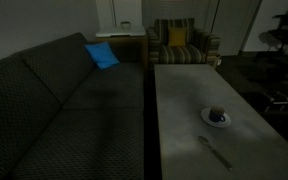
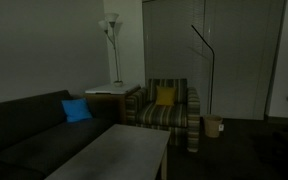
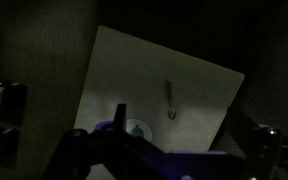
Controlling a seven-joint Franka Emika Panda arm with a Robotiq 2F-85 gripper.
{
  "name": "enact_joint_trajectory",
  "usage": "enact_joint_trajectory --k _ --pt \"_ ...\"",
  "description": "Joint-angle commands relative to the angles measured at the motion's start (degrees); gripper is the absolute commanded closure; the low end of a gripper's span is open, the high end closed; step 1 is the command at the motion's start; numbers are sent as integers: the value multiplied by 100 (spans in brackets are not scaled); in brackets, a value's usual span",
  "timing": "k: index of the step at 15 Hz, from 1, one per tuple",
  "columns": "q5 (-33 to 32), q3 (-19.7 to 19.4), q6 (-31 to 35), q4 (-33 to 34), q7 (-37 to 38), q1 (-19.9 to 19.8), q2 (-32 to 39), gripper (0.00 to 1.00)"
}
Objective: Move the spoon to the right
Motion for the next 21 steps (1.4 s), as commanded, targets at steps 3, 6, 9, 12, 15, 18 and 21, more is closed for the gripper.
enact_joint_trajectory --k 3,6,9,12,15,18,21 --pt "-5 -50 -117 204 -13 25 141 0" --pt "432 -144 361 142 -538 143 267 0" --pt "658 -198 1049 340 -913 100 851 0" --pt "335 -217 1337 800 -966 45 1751 0" --pt "-4 -250 1369 1461 -961 130 2665 0" --pt "-145 -290 1328 2136 -831 271 3514 0" --pt "-92 -298 1290 2724 -937 359 4220 0"
